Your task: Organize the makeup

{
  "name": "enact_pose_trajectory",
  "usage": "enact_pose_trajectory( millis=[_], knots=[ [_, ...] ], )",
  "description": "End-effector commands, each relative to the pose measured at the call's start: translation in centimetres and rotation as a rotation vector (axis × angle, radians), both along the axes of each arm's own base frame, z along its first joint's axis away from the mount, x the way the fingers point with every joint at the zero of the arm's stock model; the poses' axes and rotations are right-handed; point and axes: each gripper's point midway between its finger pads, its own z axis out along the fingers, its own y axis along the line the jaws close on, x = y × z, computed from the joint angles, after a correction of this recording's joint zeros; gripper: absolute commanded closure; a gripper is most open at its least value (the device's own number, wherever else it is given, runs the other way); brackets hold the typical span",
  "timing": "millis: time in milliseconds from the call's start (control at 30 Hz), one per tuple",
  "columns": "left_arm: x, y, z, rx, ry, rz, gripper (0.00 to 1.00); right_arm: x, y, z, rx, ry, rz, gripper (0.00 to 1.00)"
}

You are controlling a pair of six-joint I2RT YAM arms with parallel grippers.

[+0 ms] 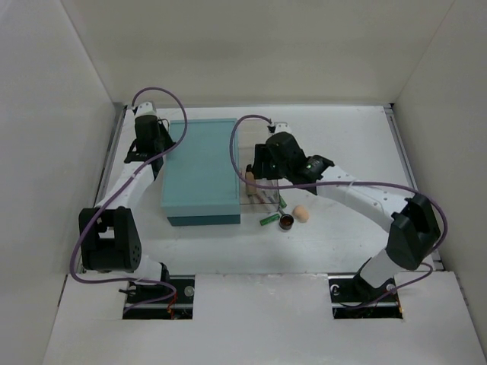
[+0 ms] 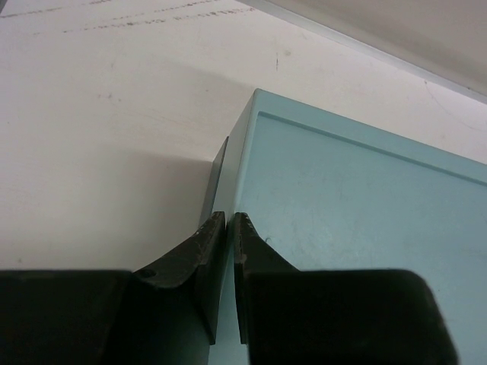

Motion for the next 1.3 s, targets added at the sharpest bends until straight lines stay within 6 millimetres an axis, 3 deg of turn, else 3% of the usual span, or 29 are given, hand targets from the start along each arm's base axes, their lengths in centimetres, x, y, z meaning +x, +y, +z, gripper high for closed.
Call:
enact_pose_trajectory(
  millis=[0, 200, 367, 600, 800, 967, 1267],
  knots=[
    [-5.0, 2.9, -9.1, 0.077, 0.374, 0.060, 1.00, -0.5, 0.1, 6.1, 0.109, -0.119, 0.023, 0.35],
    [-4.1, 3.2, -9.0, 0.079, 0.367, 0.067, 1.00, -2.5, -1.5, 8.1, 0.155, -0.155, 0.044, 0.25],
    [-2.8, 3.8, -7.9, 0.080, 0.342, 0.079, 1.00, -3.7, -4.5, 7.8, 0.154, -0.163, 0.000, 0.24],
    [-1.6, 5.7, -8.1, 0.081, 0.355, 0.119, 1.00, -5.4, -10.2, 2.8, 0.125, -0.074, -0.123, 0.25],
    [-2.1, 7.5, -8.5, 0.092, 0.385, 0.173, 1.00, -6.3, -13.0, -1.5, 0.083, 0.005, -0.192, 0.26],
    [-3.6, 8.2, -9.0, 0.120, 0.401, 0.222, 1.00, -6.5, -13.2, -5.1, 0.034, 0.093, -0.219, 0.27],
    [-3.1, 8.3, -7.1, 0.120, 0.352, 0.218, 1.00, -6.3, -12.7, -10.0, -0.044, 0.186, -0.219, 0.30]
  ],
)
